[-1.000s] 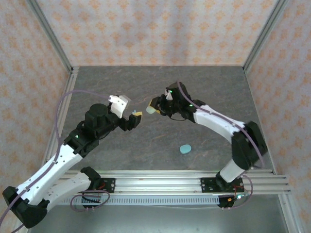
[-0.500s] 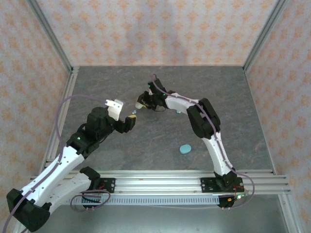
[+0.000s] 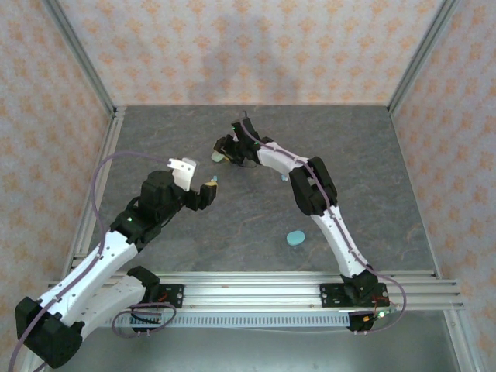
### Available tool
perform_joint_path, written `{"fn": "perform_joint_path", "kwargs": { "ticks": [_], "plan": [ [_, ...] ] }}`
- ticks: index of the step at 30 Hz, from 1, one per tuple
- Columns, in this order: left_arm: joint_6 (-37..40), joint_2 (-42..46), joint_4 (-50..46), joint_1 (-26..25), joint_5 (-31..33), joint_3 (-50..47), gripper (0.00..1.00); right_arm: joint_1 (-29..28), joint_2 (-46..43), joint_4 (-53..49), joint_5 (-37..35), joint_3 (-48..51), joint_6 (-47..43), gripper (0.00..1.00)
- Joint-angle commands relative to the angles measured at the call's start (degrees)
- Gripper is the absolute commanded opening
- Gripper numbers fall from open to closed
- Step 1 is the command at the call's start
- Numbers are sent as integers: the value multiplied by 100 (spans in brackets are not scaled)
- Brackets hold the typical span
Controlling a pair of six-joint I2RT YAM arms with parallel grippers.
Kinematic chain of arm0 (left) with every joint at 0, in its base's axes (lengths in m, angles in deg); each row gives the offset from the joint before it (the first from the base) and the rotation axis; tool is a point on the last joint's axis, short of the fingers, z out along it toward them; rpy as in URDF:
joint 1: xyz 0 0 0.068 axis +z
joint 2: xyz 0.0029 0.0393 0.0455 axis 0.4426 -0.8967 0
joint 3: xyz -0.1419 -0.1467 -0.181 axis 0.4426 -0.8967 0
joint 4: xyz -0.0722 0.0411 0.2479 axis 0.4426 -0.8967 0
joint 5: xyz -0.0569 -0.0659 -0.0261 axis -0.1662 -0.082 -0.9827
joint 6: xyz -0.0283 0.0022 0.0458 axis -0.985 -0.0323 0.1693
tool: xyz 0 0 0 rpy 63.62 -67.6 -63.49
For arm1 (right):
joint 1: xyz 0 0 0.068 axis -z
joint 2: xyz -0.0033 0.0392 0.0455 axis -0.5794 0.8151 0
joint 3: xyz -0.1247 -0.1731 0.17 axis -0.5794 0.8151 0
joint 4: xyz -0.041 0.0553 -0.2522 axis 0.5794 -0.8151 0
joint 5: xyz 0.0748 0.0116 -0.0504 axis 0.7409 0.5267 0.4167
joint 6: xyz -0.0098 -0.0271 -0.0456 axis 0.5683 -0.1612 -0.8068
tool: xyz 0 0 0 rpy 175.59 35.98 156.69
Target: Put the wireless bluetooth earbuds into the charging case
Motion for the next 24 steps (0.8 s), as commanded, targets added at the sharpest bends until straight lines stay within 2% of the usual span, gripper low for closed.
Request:
{"fn": "perform_joint_path", "kwargs": {
  "ticks": [1,12,18,21,24],
  "plan": [
    [-13,-31,259,76,-1,-84,84,-6,-108,-853,-400,-203,-362,48],
    [66,-87,25,95,-109,193,84,27,-1247,-2301,-906,-179,-1557,58],
    [115,-183,-43,95,-387,321,84,25,-2618,-2449,-1072,1199,-2187,61],
    [-26,-407,-47,63,-604,390,83,29,-3403,-2391,-1184,2276,-2302,63],
    [-123,-673,8,-96,-512,353,83,77,-4243,-2118,-1363,3527,-2231,64]
  ]
}}
